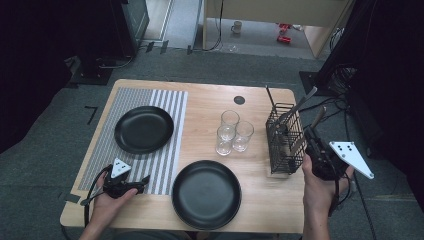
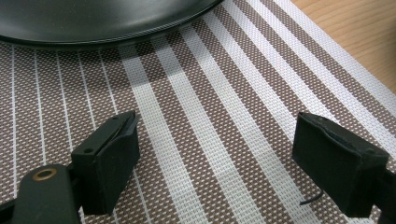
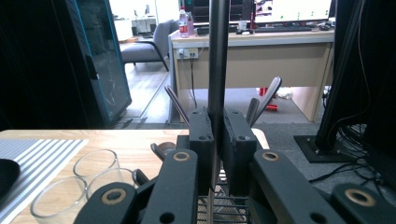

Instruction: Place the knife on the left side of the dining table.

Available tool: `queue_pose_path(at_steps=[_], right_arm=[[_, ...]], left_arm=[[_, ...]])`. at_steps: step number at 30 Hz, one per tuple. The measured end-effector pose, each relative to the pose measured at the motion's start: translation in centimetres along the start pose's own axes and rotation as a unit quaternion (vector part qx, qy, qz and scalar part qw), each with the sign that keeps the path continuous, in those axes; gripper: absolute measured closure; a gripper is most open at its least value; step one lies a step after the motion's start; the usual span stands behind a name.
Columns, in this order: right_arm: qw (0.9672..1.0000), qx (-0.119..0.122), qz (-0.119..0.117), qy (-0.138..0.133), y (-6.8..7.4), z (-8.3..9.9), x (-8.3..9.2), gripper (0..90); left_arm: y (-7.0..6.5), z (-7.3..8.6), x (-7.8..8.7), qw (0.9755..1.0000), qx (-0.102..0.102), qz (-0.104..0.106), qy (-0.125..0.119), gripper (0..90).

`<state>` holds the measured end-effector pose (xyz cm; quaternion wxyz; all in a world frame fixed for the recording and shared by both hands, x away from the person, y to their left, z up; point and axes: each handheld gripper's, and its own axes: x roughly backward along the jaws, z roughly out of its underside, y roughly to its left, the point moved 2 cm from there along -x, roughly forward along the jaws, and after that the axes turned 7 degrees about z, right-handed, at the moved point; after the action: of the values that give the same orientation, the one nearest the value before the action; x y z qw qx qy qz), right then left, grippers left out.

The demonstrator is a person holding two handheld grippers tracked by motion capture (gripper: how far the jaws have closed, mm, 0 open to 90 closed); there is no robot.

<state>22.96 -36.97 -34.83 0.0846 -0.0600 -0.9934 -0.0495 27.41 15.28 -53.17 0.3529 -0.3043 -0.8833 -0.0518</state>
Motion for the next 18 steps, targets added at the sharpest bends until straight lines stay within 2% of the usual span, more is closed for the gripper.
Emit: queue_pose_path(at_steps=[4, 12, 18], right_arm=[[1.0, 0.002, -0.005, -0.004, 0.1, -0.4, 0.2, 84.1], [0.9999, 0.006, -0.008, -0.012, 0.4, -1.5, 0.2, 84.1], [0.9997, 0.006, -0.016, -0.014, 1.0, -2.3, -0.3, 84.1]], left_arm=[[0.0, 0.0, 0.0, 1.0, -0.004, -0.006, 0.002, 15.4], [0.1, -0.7, 0.6, 0.9998, 0.008, -0.011, -0.017, 15.4], [-0.7, -2.0, 1.2, 0.9995, -0.002, -0.003, -0.033, 15.4]])
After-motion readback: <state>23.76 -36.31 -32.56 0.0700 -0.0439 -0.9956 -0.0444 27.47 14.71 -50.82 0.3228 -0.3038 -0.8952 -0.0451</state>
